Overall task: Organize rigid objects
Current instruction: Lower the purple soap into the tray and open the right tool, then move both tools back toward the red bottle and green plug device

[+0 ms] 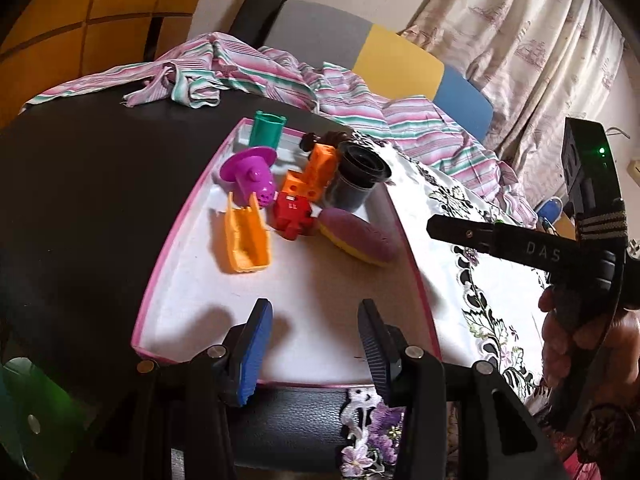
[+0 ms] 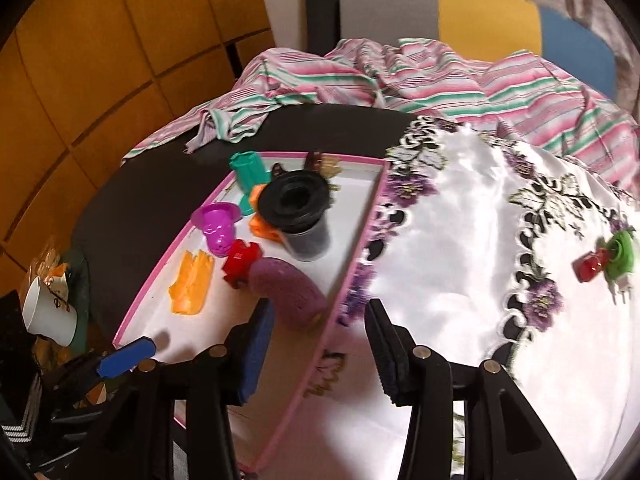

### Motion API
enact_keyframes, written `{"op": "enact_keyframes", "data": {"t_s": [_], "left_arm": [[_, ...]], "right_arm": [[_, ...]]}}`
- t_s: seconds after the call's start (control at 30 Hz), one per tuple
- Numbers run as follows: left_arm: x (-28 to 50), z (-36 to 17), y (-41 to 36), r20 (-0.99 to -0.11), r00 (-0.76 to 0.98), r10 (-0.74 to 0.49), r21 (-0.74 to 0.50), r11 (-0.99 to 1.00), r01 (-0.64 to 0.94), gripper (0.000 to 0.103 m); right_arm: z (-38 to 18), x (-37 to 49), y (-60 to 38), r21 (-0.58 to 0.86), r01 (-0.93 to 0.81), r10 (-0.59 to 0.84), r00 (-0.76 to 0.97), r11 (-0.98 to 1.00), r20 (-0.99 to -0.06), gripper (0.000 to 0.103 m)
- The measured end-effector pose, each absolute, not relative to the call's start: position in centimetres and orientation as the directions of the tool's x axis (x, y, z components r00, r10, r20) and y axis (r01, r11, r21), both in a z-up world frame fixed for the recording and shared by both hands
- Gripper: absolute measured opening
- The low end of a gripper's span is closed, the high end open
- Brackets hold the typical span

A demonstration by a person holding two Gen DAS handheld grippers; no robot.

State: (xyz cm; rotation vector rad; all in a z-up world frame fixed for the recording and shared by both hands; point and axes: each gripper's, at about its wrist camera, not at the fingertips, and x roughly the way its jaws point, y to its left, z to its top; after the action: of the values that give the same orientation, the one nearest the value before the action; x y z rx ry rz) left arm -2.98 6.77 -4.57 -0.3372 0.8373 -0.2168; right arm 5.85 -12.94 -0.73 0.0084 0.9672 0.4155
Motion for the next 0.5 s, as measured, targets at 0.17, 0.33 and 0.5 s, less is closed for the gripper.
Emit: {"op": "enact_keyframes", "data": {"t_s": [0.17,0.33,0.5], "left_arm": [[-3.1,-4.4,5.9,-0.681,0.646,-0.345,-0.381,0.920,0.089,0.045],[-3.2,-4.3,4.7,-0.684,0.634,-0.360,-0.374,0.920,0.119,0.045],[-3.3,-4.0,3.3,-0.688,0.619,-0.380,-0.366,0.917,0.156,0.045]], "right_arm": [[-1.0,6.0,-15.2,0.193,-0.291,0.320,0.497,0.937,-0.807,0.048],[-1.8,6.2,-17.8,0.185,-0.233,0.280,0.490,0.955,-0.826,0.048],[-2.4,6.6,-20.2,0.174,-0.182,0.242,0.489,0.968,-0.838,0.048]]}}
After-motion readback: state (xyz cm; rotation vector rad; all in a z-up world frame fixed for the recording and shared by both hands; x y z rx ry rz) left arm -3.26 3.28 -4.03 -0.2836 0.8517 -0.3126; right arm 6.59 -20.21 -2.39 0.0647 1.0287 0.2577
